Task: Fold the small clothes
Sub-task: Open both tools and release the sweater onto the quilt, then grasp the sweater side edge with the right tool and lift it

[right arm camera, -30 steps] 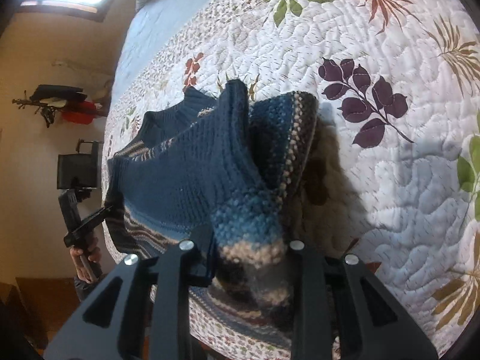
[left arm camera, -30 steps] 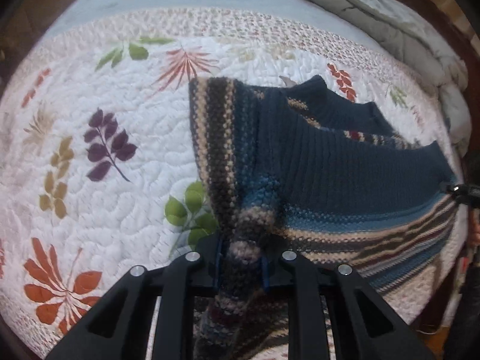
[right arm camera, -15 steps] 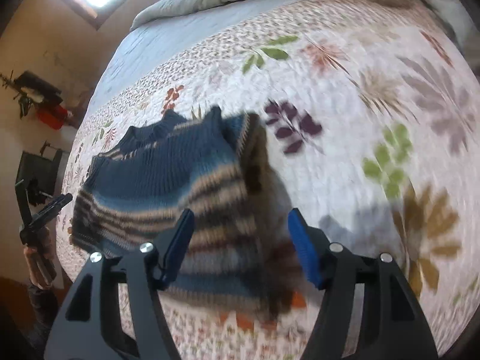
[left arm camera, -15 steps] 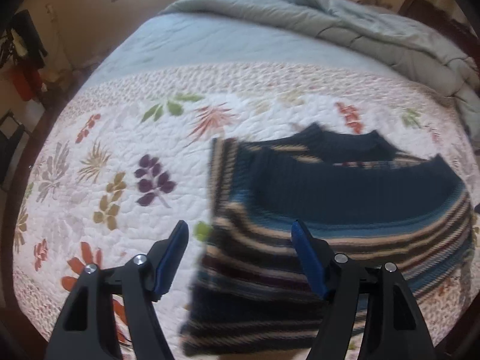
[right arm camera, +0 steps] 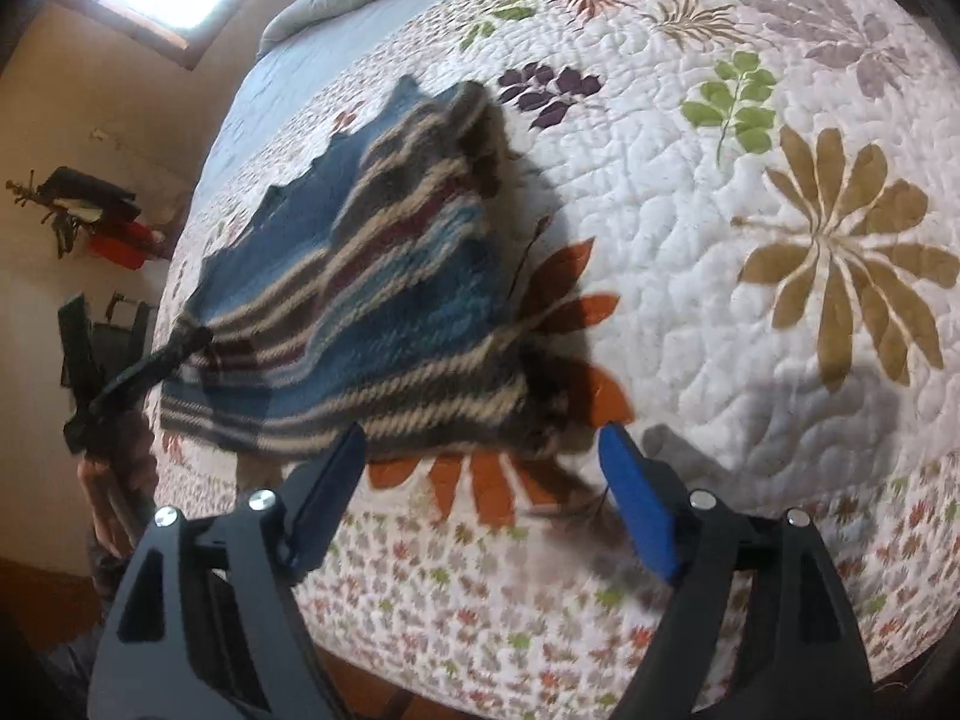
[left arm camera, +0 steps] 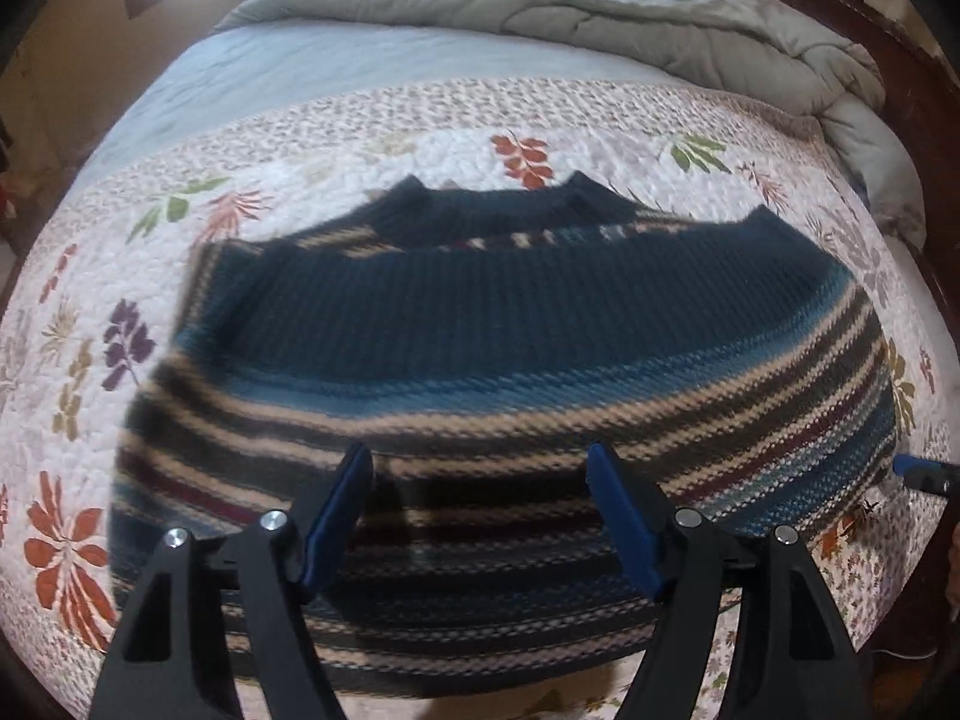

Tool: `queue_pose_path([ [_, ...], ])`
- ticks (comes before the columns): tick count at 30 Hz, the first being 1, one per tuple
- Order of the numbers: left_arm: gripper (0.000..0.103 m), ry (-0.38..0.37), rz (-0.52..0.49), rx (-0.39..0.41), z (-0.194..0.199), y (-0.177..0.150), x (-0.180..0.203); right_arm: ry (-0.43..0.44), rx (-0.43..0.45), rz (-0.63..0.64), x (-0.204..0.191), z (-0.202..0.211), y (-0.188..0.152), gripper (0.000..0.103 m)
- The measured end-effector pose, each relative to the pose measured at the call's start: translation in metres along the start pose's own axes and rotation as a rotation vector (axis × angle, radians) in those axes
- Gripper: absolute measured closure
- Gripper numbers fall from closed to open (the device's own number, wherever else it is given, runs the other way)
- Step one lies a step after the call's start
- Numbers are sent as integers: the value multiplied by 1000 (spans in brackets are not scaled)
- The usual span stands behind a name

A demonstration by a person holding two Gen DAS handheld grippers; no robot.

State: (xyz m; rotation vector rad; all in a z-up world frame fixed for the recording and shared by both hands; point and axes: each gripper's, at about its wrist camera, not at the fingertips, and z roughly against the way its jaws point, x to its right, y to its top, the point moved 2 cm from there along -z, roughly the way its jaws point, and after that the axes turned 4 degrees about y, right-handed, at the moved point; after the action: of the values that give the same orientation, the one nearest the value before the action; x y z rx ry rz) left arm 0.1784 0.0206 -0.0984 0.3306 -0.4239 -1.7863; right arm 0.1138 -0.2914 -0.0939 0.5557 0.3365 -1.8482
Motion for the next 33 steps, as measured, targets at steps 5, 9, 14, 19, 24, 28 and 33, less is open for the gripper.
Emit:
queue_pose_path([
  [5,23,18,16,20,-4,-2,6,77,-38,-62,17,-20,21,17],
  [9,22,20,13,15,-9,-2,8,106,-96,-93,22,-49,14,23],
  [14,20,24,-6,20,-11,-4,10,131,-139,-97,14,-52,7,79],
  [19,20,25,-8,22,-11,-4,10,184,-136,-88,0,-30,1,83],
  [24,19,27,-15,21,-11,-3,11,203,-114,-96,-6,0,-1,86],
  [28,18,46,-23,13,-20,-6,11,117,-191,-162,20,-28,-7,86],
  [33,16,96,-82,18,-26,-12,19,150,-224,-229,38,-53,-16,85],
])
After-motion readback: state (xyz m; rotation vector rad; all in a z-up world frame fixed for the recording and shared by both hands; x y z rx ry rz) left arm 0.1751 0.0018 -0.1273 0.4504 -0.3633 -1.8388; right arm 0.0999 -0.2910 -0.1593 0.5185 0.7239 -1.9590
